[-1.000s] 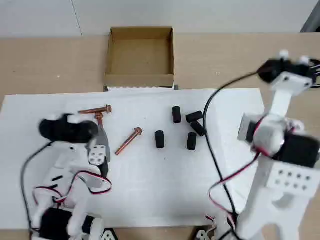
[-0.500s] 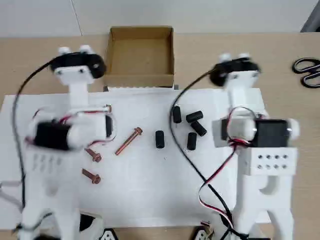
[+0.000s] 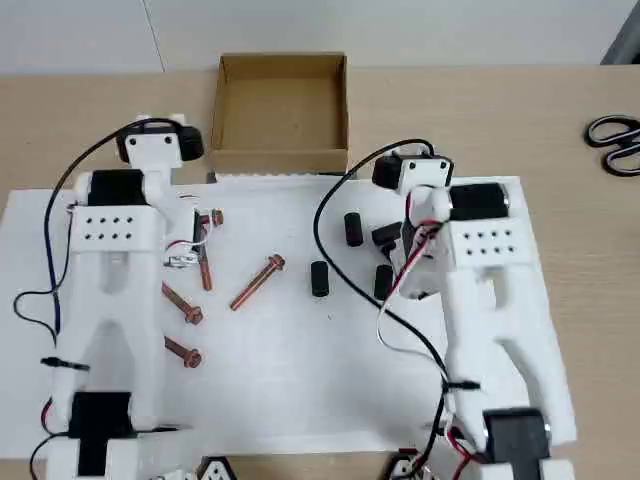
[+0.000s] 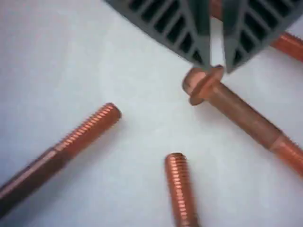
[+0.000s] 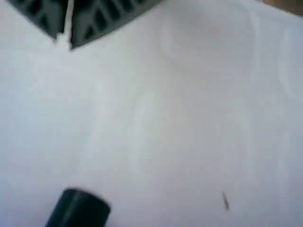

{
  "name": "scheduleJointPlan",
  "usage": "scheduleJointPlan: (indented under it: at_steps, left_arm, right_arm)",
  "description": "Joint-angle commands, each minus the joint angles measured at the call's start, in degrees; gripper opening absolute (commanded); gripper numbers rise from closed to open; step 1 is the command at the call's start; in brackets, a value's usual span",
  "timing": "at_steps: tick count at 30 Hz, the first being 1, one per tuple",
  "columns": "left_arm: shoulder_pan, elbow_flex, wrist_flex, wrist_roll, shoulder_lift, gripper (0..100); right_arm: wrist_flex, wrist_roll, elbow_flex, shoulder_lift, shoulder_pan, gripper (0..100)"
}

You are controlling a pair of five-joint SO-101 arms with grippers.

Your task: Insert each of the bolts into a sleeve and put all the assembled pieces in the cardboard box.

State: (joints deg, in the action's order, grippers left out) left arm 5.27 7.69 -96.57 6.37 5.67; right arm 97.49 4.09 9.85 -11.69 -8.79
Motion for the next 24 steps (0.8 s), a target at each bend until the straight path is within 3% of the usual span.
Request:
scheduleJointPlan:
  at_steps: [1,8,24]
  left_arm:
    - [0.88,-2.24,1.05,-0.79,-0.88,1]
    - [0.88,-2.24,1.05,-0.88,-1.23,1]
    - [0.7,-2.15,0.79,-0.97,-1.41,1]
  right_arm:
    - [-0.04,-3.6,-6.77,3.38,-2.51,0.8]
    - [0.57,-6.24,-12.57,10.77,-11.74,6.1]
    - [-2.07,-15.21,-20.75,22.02,-19.3,9.3]
